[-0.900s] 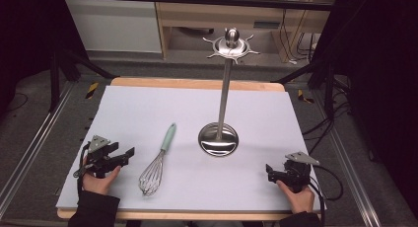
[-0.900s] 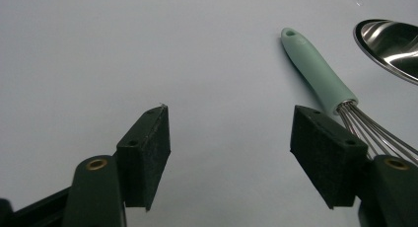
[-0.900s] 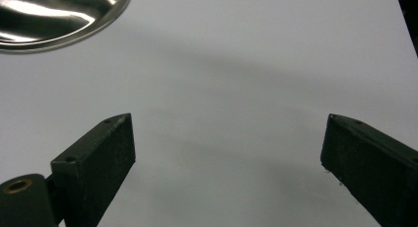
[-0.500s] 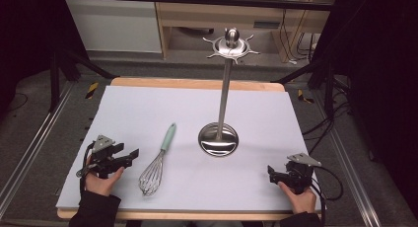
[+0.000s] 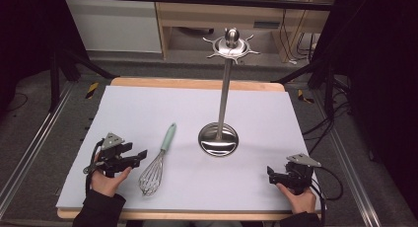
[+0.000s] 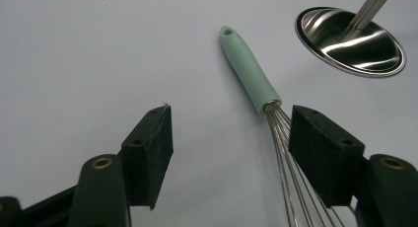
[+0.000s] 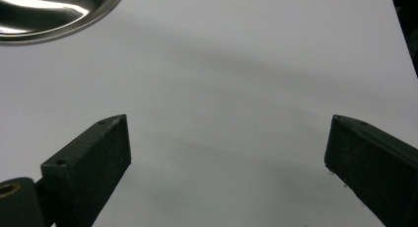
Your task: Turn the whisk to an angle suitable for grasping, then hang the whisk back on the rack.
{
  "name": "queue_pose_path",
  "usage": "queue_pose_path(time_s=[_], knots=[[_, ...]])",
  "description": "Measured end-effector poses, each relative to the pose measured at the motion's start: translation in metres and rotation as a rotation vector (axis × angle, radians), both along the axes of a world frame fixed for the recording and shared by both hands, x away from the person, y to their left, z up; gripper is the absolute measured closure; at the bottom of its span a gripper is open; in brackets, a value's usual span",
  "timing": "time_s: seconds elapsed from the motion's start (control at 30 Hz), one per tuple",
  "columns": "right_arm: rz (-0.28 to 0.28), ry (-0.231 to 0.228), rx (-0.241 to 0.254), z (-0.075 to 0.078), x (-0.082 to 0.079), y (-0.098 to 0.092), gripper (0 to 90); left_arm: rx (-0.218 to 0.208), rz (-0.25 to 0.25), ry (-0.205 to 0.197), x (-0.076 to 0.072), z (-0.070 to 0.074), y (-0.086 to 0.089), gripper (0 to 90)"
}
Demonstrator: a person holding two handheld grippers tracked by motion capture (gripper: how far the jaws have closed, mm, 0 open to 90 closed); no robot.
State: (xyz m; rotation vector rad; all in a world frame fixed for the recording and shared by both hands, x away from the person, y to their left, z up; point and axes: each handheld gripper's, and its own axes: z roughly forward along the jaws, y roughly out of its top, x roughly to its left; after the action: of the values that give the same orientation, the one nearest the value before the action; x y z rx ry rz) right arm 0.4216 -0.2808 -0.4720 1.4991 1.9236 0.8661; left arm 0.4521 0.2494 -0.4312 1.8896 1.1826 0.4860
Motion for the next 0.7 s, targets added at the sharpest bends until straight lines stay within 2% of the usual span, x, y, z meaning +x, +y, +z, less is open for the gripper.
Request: queue_pose_path(time_s=[0.2,0.3,0.43,0.7], knots=[[-0.009,-0.007,-0.006,0.001,-0.001,0.0,5.9,0.001,-0.021,-0.004,0.003,0.01,-0.01,32.3],[-0.014,-0.015,0.006,0.002,-0.002,0.0,6.1,0.012,-0.032,-0.009,0.002,0.013,-0.015,31.8],[-0.011,0.006,0.01,0.001,-0.001,0.0,6.9,0.019,-0.037,-0.011,0.001,0.015,-0.017,31.4],[-0.011,0.002,0.016,0.001,-0.001,0.0,7.1,0.018,-0.046,-0.003,0.0,0.019,-0.019,30.4]])
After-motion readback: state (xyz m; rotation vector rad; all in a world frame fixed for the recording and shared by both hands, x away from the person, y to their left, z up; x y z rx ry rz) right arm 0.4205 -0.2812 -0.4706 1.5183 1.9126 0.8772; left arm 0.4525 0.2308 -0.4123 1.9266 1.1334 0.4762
